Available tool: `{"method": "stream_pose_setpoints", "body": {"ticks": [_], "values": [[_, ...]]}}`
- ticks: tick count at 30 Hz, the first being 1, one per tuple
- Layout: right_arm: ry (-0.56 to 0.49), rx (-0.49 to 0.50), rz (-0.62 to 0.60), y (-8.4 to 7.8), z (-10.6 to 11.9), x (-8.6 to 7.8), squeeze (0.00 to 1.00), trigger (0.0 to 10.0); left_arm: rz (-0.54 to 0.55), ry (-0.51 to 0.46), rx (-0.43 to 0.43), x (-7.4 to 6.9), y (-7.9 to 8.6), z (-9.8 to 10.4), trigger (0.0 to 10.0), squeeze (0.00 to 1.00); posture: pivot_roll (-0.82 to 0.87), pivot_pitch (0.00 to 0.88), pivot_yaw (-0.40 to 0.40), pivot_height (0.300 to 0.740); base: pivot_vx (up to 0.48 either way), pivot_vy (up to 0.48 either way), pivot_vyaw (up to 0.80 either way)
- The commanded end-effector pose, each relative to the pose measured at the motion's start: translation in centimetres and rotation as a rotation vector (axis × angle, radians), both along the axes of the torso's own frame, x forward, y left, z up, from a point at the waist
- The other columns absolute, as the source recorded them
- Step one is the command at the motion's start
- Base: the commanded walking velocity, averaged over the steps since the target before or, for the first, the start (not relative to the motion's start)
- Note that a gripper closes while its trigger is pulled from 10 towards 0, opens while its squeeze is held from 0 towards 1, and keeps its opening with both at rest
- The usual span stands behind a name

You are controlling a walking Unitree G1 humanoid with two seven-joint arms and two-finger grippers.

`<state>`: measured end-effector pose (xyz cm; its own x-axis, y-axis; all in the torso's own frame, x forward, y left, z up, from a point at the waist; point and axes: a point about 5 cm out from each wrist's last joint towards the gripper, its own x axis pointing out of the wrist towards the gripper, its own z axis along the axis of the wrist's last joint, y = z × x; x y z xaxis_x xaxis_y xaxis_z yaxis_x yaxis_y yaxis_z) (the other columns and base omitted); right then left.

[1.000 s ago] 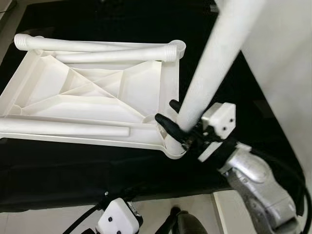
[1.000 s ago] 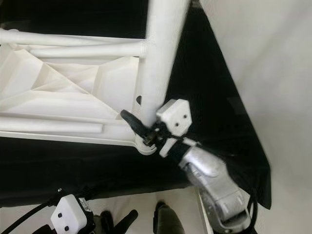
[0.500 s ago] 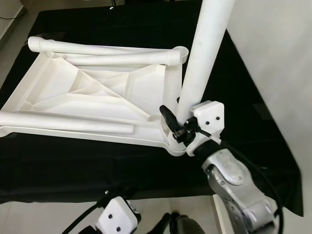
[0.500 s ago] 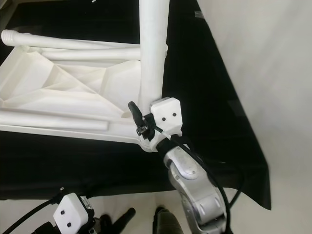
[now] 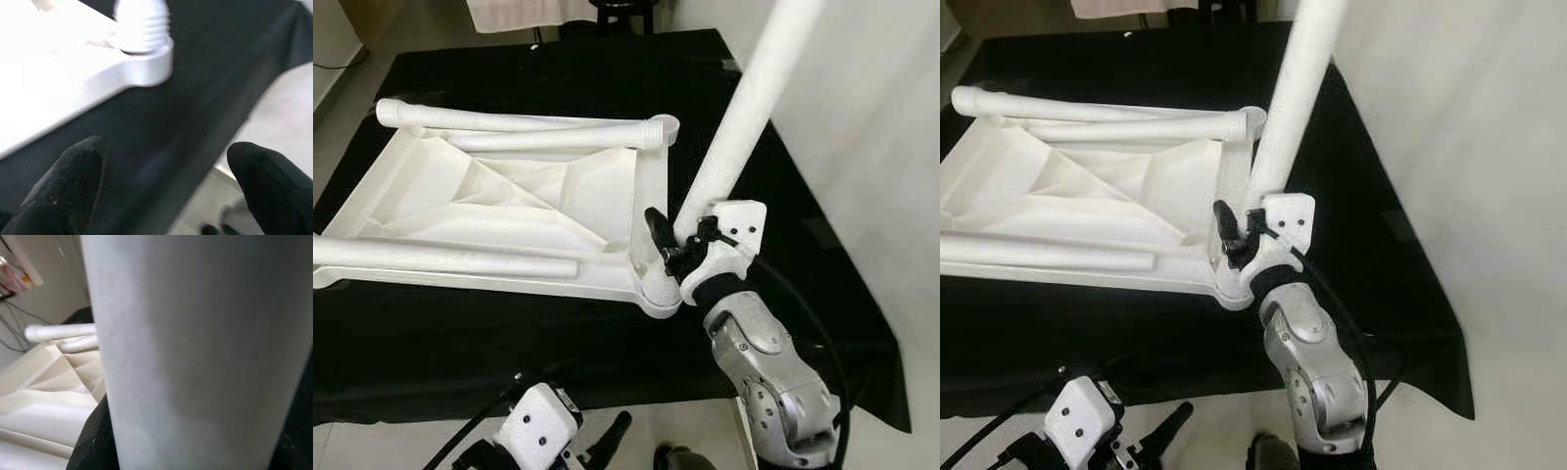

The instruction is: Building children table

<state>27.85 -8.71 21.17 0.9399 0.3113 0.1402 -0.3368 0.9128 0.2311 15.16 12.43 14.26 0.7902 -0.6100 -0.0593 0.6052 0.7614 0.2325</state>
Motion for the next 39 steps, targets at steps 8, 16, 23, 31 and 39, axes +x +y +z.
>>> {"method": "stream_pose_setpoints", "body": {"ticks": [8, 16, 23, 31, 39], "values": [[-0.252, 0.091, 0.195, 0.4, 4.8, 2.3, 0.00, 10.0, 0.143, -0.259, -0.095, 4.5, 2.4, 6.2, 10.0, 0.00, -0.06, 0.132, -0.029, 0.740, 0.000, 0.000, 0.00], [-0.309, 0.127, 0.266, 0.2, 6.5, 3.8, 0.00, 10.0, 0.039, -0.375, -0.258, 6.0, 1.8, 11.5, 10.0, 0.00, -0.06, 0.103, -0.037, 0.740, 0.000, 0.000, 0.00], [-0.404, -0.287, 0.333, 2.5, 4.7, 4.1, 0.00, 10.0, -0.077, -0.513, -0.423, 7.5, 0.7, 16.8, 10.0, 0.00, -0.07, 0.082, -0.044, 0.740, 0.000, 0.000, 0.00], [-0.464, -0.467, 0.377, 3.6, 3.9, 4.3, 0.00, 10.0, -0.101, -0.587, -0.436, 8.3, 0.7, 19.7, 10.0, 1.00, -0.08, 0.053, -0.046, 0.740, 0.000, 0.000, 0.00], [-0.544, -0.536, 0.480, 5.0, 3.3, 3.0, 0.00, 10.0, -0.064, -0.582, -0.454, 9.3, 1.0, 20.3, 10.0, 0.00, -0.08, 0.042, -0.043, 0.740, 0.000, 0.000, 0.00]]}}
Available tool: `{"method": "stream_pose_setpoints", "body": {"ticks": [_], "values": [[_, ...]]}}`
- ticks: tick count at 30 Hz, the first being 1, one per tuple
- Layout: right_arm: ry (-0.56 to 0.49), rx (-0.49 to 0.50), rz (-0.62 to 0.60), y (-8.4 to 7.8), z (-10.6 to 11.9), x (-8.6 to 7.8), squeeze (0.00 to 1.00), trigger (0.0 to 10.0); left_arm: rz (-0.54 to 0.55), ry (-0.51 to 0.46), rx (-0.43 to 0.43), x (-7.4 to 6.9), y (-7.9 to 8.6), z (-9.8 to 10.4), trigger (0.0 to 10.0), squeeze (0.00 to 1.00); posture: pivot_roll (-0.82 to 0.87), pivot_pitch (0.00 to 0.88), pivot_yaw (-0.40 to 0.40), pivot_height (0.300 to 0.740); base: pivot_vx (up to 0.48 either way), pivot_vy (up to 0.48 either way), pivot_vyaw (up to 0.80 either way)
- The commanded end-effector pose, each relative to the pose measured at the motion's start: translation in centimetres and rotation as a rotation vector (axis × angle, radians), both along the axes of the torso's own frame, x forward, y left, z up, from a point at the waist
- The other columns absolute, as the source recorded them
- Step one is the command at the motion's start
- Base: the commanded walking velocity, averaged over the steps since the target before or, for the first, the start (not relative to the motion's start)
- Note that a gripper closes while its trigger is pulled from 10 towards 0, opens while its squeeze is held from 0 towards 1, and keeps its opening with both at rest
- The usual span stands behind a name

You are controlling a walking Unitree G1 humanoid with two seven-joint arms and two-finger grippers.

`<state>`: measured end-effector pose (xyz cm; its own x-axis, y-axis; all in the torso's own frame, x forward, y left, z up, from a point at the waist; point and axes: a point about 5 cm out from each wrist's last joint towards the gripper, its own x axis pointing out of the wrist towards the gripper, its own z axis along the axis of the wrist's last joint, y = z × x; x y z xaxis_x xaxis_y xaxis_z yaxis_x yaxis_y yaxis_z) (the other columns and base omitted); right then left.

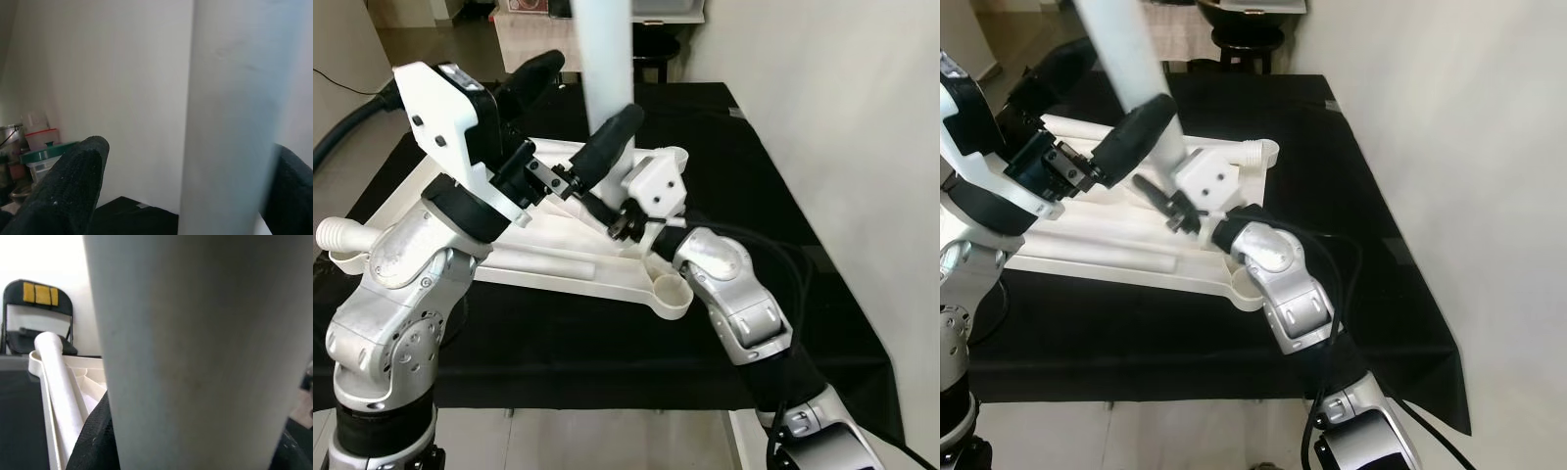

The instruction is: Building children table

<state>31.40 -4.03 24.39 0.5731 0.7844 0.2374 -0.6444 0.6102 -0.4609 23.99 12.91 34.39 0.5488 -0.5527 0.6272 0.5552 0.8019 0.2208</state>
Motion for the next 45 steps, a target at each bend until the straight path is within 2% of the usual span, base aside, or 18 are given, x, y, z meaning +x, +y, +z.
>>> {"method": "stream_pose_setpoints", "body": {"ticks": [1, 6, 7, 23, 28, 29, 31, 32, 34, 35, 36, 37, 38, 39, 40, 41, 42, 45], "values": [[-0.054, -0.030, 0.061, 0.7, -0.2, -0.9, 0.00, 10.0, 0.041, 0.026, -0.018, 0.8, 0.5, 0.1, 10.0, 0.00, -0.08, 0.037, -0.038, 0.740, 0.000, 0.000, 0.00], [-0.080, -0.064, 0.092, 1.4, -0.6, -1.4, 0.00, 10.0, 0.036, 0.072, -0.023, 1.5, 0.5, -0.4, 10.0, 0.00, -0.09, 0.031, -0.030, 0.740, 0.000, 0.000, 0.00], [-0.084, -0.074, 0.095, 1.5, -0.8, -1.5, 0.00, 10.0, 0.039, 0.094, -0.023, 2.0, 0.4, -0.8, 0.0, 0.00, -0.10, 0.030, -0.026, 0.740, 0.000, 0.000, 0.00], [-0.101, -0.092, 0.037, 0.9, -0.7, -0.3, 0.00, 10.0, 0.048, 0.116, -0.004, 3.0, 0.6, -1.9, 0.0, 0.00, -0.11, 0.020, -0.044, 0.740, 0.000, 0.000, 0.00], [-0.045, -0.074, 0.095, 0.9, -0.7, -0.2, 0.00, 10.0, 0.004, 0.107, 0.014, 2.7, 0.9, -1.9, 0.0, 0.00, -0.11, 0.017, -0.049, 0.740, 0.000, 0.000, 0.00], [-0.017, -0.072, 0.143, 0.9, -0.8, -0.4, 1.00, 10.0, -0.042, 0.104, 0.045, 2.4, 0.8, -1.8, 0.0, 0.00, -0.11, 0.017, -0.051, 0.740, 0.000, 0.000, 0.00], [-0.002, -0.071, 0.175, 0.9, -0.8, -0.5, 1.00, 10.0, -0.074, 0.102, 0.067, 2.2, 0.7, -1.8, 0.0, 0.00, -0.11, 0.017, -0.051, 0.740, 0.000, 0.000, 0.00], [0.026, -0.103, 0.325, 1.0, -0.6, -1.2, 1.00, 10.0, -0.236, 0.106, 0.207, 1.2, 0.4, -1.9, 0.0, 0.00, -0.10, 0.011, -0.056, 0.740, 0.000, 0.000, 0.00], [0.026, -0.103, 0.325, 1.0, -0.6, -1.2, 1.00, 10.0, -0.236, 0.106, 0.207, 1.2, 0.4, -1.9, 0.0, 0.00, -0.10, 0.011, -0.056, 0.740, 0.000, 0.000, 0.00], [0.033, -0.130, 0.381, 1.0, -0.6, -1.5, 1.00, 10.0, -0.297, 0.110, 0.265, 0.9, 0.3, -2.0, 0.0, 0.00, -0.10, 0.011, -0.056, 0.740, 0.000, 0.000, 0.00], [0.033, -0.130, 0.381, 1.0, -0.6, -1.5, 1.00, 10.0, -0.297, 0.110, 0.265, 0.9, 0.3, -2.0, 0.0, 0.00, -0.10, 0.011, -0.056, 0.740, 0.000, 0.000, 0.00], [0.040, -0.160, 0.438, 1.0, -0.6, -1.6, 1.00, 10.0, -0.375, 0.124, 0.328, 0.6, 0.1, -2.1, 0.0, 0.00, -0.10, 0.007, -0.060, 0.740, 0.000, 0.000, 0.00], [0.040, -0.160, 0.438, 1.0, -0.6, -1.6, 1.00, 10.0, -0.375, 0.124, 0.328, 0.6, 0.1, -2.1, 0.0, 0.00, -0.10, 0.007, -0.060, 0.740, 0.000, 0.000, 0.00], [0.053, -0.229, 0.502, 1.0, -0.9, -1.8, 1.00, 10.0, -0.478, 0.138, 0.404, 0.2, -0.1, -2.0, 0.0, 0.00, -0.10, 0.004, -0.066, 0.740, 0.000, 0.000, 0.00], [0.065, -0.277, 0.550, 1.0, -1.1, -1.9, 0.63, 10.0, -0.555, 0.147, 0.453, -0.1, -0.3, -1.8, 0.0, 0.00, -0.11, 0.004, -0.069, 0.740, 0.000, 0.000, 0.00], [0.065, -0.277, 0.550, 1.0, -1.1, -1.9, 0.63, 10.0, -0.555, 0.147, 0.453, -0.1, -0.3, -1.8, 0.0, 0.00, -0.11, 0.004, -0.069, 0.740, 0.000, 0.000, 0.00], [0.080, -0.310, 0.580, 1.1, -1.4, -2.0, 0.00, 10.0, -0.634, 0.149, 0.492, -0.5, -0.5, -1.5, 0.0, 0.00, -0.11, 0.004, -0.072, 0.740, 0.000, 0.000, 0.00], [0.098, -0.326, 0.601, 1.2, -1.6, -2.1, 0.00, 10.0, -0.683, 0.143, 0.521, -0.7, -0.7, -1.2, 0.0, 0.00, -0.11, 0.002, -0.078, 0.740, 0.000, 0.000, 0.00]]}}
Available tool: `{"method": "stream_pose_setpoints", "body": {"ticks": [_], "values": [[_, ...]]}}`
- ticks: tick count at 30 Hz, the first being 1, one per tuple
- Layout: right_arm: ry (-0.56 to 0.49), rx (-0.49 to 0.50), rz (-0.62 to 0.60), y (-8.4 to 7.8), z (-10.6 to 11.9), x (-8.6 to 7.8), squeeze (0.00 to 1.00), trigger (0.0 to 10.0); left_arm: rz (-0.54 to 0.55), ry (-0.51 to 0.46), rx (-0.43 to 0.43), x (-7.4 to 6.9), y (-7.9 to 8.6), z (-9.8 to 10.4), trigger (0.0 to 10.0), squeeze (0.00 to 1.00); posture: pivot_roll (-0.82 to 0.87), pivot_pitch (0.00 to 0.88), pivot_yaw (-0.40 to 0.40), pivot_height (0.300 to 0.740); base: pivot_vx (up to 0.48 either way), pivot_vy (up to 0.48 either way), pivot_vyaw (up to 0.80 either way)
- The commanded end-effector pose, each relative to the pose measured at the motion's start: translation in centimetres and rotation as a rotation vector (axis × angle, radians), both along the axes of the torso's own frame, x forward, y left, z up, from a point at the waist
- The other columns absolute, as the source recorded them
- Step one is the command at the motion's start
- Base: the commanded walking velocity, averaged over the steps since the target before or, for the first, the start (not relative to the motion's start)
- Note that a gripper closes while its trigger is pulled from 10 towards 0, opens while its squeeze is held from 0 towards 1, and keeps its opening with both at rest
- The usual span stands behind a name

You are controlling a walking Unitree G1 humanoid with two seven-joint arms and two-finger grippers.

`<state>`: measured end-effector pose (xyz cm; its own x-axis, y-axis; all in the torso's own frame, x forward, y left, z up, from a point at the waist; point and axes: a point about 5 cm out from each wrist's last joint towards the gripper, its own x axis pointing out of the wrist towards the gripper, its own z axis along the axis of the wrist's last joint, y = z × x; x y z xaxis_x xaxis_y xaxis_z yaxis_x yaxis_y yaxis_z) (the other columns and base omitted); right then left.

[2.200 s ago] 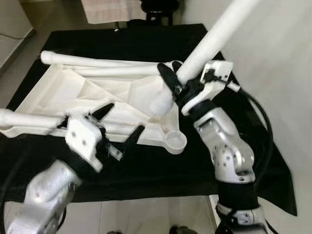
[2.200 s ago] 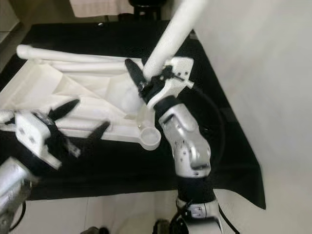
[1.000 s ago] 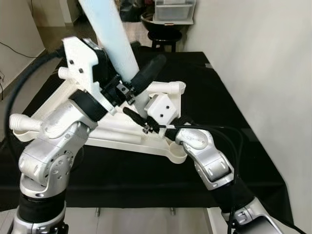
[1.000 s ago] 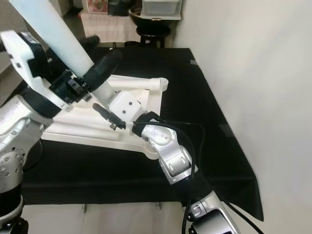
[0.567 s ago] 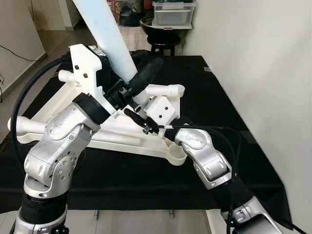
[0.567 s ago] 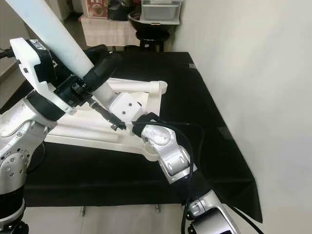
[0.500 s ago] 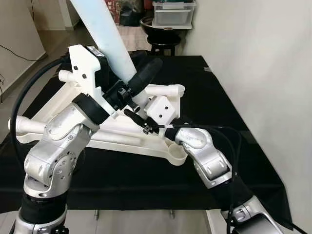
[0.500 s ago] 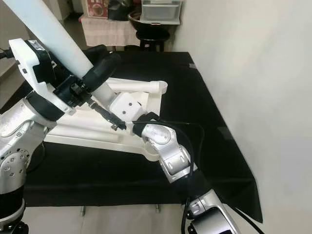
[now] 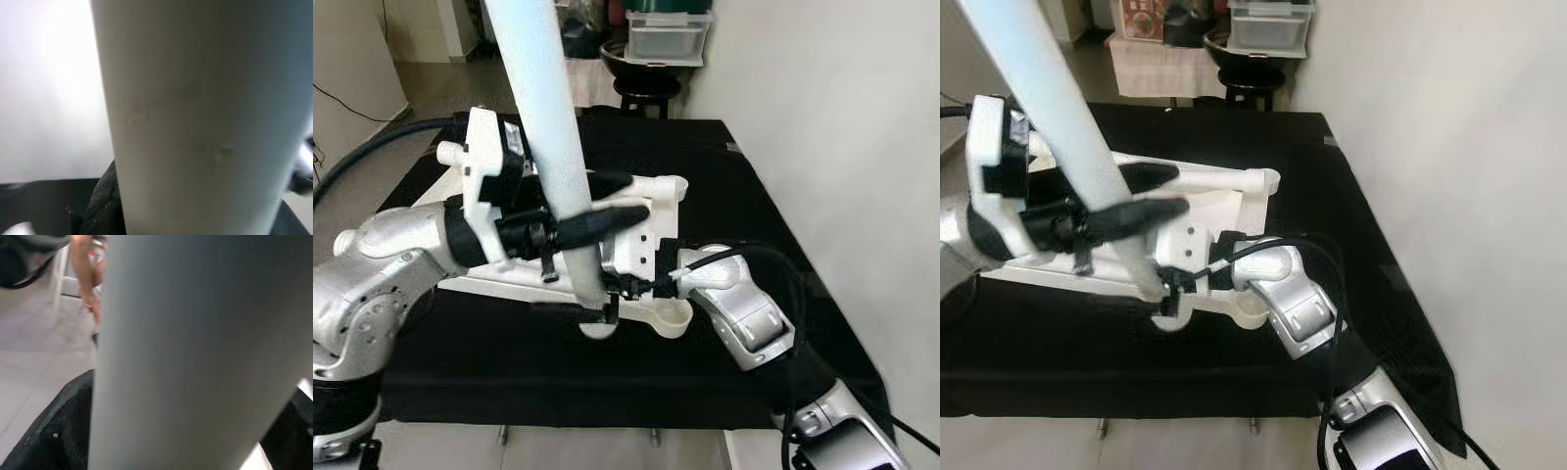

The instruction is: Building children table

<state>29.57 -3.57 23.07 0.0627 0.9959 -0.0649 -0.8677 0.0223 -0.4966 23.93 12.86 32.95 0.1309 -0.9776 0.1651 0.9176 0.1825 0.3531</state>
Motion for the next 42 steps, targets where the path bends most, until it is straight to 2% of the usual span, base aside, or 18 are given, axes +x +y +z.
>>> {"method": "stream_pose_setpoints", "body": {"ticks": [1, 3, 5, 6, 7, 8, 9, 17, 25, 26, 27, 31, 32, 36, 38, 40, 41, 42], "values": [[0.016, -0.030, 0.039, 0.8, -0.2, -0.2, 0.00, 10.0, -0.085, -0.004, 0.012, -0.6, -0.7, 0.3, 0.0, 0.00, -0.11, 0.002, -0.078, 0.740, 0.000, 0.000, 0.00], [0.054, -0.028, 0.058, 1.0, -0.4, -0.4, 0.00, 10.0, -0.122, -0.008, 0.026, -0.8, -0.9, 0.5, 0.0, 0.00, -0.11, 0.003, -0.082, 0.740, 0.000, 0.000, 0.00], [0.140, -0.009, 0.104, 1.5, -0.5, -1.0, 0.00, 10.0, -0.180, -0.016, 0.061, -0.8, -1.4, 0.5, 0.0, 0.00, -0.12, 0.006, -0.083, 0.740, 0.000, 0.000, 0.00], [0.140, -0.009, 0.104, 1.5, -0.5, -1.0, 0.00, 10.0, -0.180, -0.016, 0.061, -0.8, -1.4, 0.5, 0.0, 0.00, -0.12, 0.006, -0.083, 0.740, 0.000, 0.000, 0.00], [0.174, -0.003, 0.117, 1.8, -0.6, -1.3, 0.00, 7.6, -0.201, -0.016, 0.074, -0.8, -1.6, 0.4, 0.0, 0.00, -0.12, 0.006, -0.083, 0.740, 0.000, 0.000, 0.00], [0.174, -0.003, 0.117, 1.8, -0.6, -1.3, 0.00, 7.6, -0.201, -0.016, 0.074, -0.8, -1.6, 0.4, 0.0, 0.00, -0.12, 0.006, -0.083, 0.740, 0.000, 0.000, 0.00], [0.203, -0.007, 0.129, 1.9, -0.9, -1.5, 0.00, 0.0, -0.221, -0.016, 0.087, -0.8, -1.7, 0.3, 0.0, 0.00, -0.13, 0.006, -0.083, 0.740, 0.000, 0.000, 0.00], [0.258, -0.024, 0.121, 2.0, -1.7, -1.4, 0.00, 0.0, -0.273, -0.014, 0.129, -0.8, -1.8, 0.4, 0.0, 0.00, -0.13, 0.003, -0.081, 0.740, 0.000, 0.000, 0.00], [0.270, -0.014, 0.072, 2.0, -1.7, -0.9, 0.00, 0.0, -0.257, -0.027, 0.104, -0.2, -1.8, 0.6, 0.0, 0.00, -0.14, 0.002, -0.080, 0.740, 0.000, 0.000, 0.00], [0.272, -0.008, 0.048, 2.0, -1.7, -0.6, 0.00, 0.0, -0.217, -0.027, 0.066, 0.3, -1.8, 0.8, 1.7, 0.00, -0.14, 0.000, -0.081, 0.740, 0.000, 0.000, 0.00], [0.272, 0.008, 0.007, 1.9, -1.6, -0.1, 0.00, 0.0, -0.151, -0.037, 0.020, 1.0, -1.8, 1.2, 10.0, 1.00, -0.14, 0.000, -0.085, 0.740, 0.000, 0.000, 0.00], [0.268, 0.040, -0.055, 1.8, -1.3, 0.6, 0.00, 0.0, -0.064, -0.039, -0.046, 1.9, -1.5, 1.6, 10.0, 1.00, -0.14, 0.000, -0.086, 0.740, 0.000, 0.000, 0.00], [0.264, 0.103, -0.153, 1.3, -0.5, 1.9, 0.00, 0.0, 0.058, -0.044, -0.143, 2.8, -0.2, 2.1, 10.0, 1.00, -0.14, 0.000, -0.085, 0.740, 0.000, 0.000, 0.00], [0.263, 0.127, -0.191, 1.1, -0.3, 2.4, 0.00, 0.0, 0.101, -0.044, -0.177, 3.0, 0.4, 2.2, 10.0, 1.00, -0.14, 0.000, -0.085, 0.740, 0.000, 0.000, 0.00], [0.260, 0.184, -0.269, 0.3, 0.2, 3.4, 0.00, 0.0, 0.211, -0.041, -0.244, 3.4, 2.3, 2.2, 10.0, 1.00, -0.14, 0.006, -0.089, 0.740, 0.000, 0.000, 0.00], [0.260, 0.184, -0.269, 0.3, 0.2, 3.4, 0.00, 0.0, 0.211, -0.041, -0.244, 3.4, 2.3, 2.2, 10.0, 1.00, -0.14, 0.006, -0.089, 0.740, 0.000, 0.000, 0.00], [0.259, 0.241, -0.390, -0.6, 0.6, 4.7, 0.00, 0.0, 0.328, -0.055, -0.288, 3.4, 4.1, 2.1, 10.0, 1.00, -0.14, 0.015, -0.083, 0.740, 0.000, 0.000, 0.00], [0.259, 0.241, -0.390, -0.6, 0.6, 4.7, 0.00, 0.0, 0.328, -0.055, -0.288, 3.4, 4.1, 2.1, 10.0, 1.00, -0.14, 0.015, -0.083, 0.740, 0.000, 0.000, 0.00]]}}
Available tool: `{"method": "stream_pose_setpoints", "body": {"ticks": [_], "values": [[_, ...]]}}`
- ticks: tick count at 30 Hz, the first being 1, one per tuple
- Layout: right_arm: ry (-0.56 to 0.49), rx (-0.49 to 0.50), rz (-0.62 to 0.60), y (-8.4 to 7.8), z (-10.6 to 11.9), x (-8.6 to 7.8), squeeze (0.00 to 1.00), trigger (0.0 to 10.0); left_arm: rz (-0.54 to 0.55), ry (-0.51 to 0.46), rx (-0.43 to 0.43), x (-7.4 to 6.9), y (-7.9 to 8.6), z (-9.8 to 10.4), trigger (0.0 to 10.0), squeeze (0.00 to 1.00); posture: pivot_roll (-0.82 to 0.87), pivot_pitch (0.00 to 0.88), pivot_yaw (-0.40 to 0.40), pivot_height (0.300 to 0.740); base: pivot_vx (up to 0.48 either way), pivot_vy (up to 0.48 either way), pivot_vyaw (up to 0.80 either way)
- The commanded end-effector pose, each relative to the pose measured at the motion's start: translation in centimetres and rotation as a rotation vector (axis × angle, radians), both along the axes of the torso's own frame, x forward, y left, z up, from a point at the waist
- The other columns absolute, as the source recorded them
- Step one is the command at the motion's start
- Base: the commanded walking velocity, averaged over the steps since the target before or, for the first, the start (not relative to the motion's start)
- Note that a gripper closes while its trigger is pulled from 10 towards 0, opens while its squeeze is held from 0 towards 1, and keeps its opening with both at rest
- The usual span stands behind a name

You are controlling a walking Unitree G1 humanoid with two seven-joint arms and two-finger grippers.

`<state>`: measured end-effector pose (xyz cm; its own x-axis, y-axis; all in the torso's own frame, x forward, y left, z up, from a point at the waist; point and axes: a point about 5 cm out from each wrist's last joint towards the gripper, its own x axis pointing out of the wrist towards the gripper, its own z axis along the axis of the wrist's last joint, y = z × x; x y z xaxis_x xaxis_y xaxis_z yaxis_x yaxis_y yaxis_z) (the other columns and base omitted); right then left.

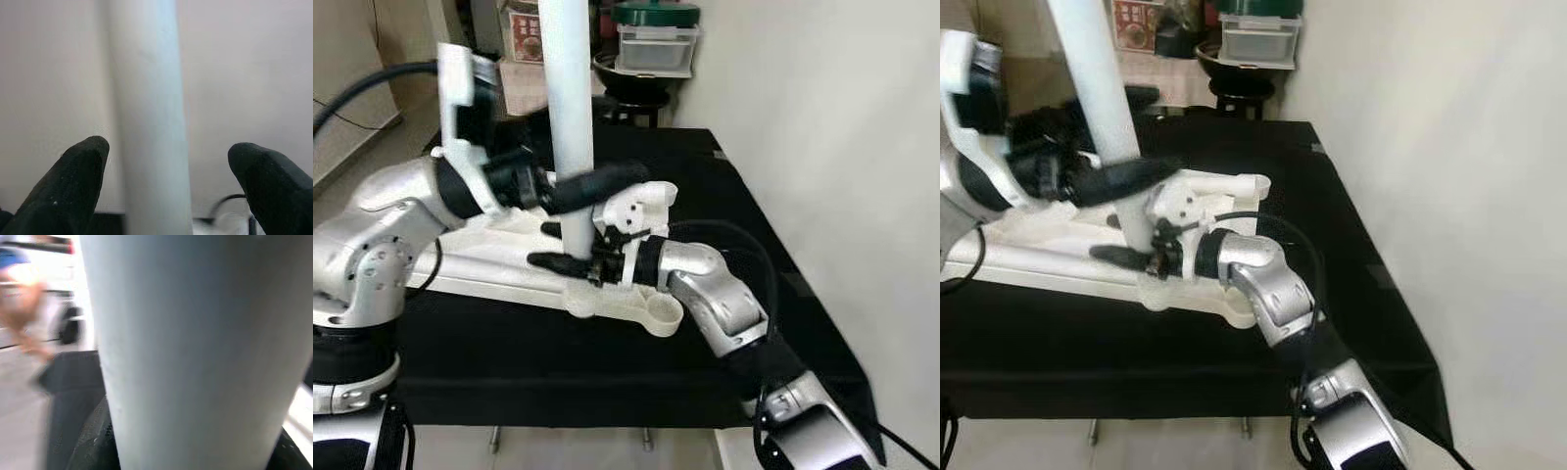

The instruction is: Building children table

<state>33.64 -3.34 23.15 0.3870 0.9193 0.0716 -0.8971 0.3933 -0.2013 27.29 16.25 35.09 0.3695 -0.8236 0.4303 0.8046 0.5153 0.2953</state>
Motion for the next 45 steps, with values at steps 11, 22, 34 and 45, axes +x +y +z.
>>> {"method": "stream_pose_setpoints", "body": {"ticks": [11, 22, 34, 45], "values": [[-0.007, 0.158, -0.360, -5.1, 1.8, 3.6, 0.00, 0.0, 0.530, 0.073, -0.195, -0.9, 7.2, -2.8, 10.0, 1.00, -0.12, 0.062, -0.085, 0.740, 0.000, 0.000, 0.00], [-0.032, 0.112, -0.239, -6.2, 1.3, 2.9, 0.00, 10.0, 0.481, 0.304, 0.008, -4.2, 2.8, -11.2, 10.0, 0.00, -0.11, 0.127, -0.076, 0.740, 0.000, 0.000, 0.00], [0.028, 0.064, 0.050, -7.3, 0.1, 1.3, 0.00, 10.0, 0.339, 0.546, 0.250, -11.6, -3.6, -18.6, 10.0, 0.00, -0.09, 0.280, -0.063, 0.740, 0.000, 0.000, 0.00], [0.030, 0.103, 0.193, -12.2, 3.0, 0.0, 0.00, 10.0, 0.464, 0.430, 0.301, -14.1, -4.4, -18.1, 10.0, 0.00, -0.08, 0.355, -0.025, 0.740, 0.000, 0.000, 0.00]]}}
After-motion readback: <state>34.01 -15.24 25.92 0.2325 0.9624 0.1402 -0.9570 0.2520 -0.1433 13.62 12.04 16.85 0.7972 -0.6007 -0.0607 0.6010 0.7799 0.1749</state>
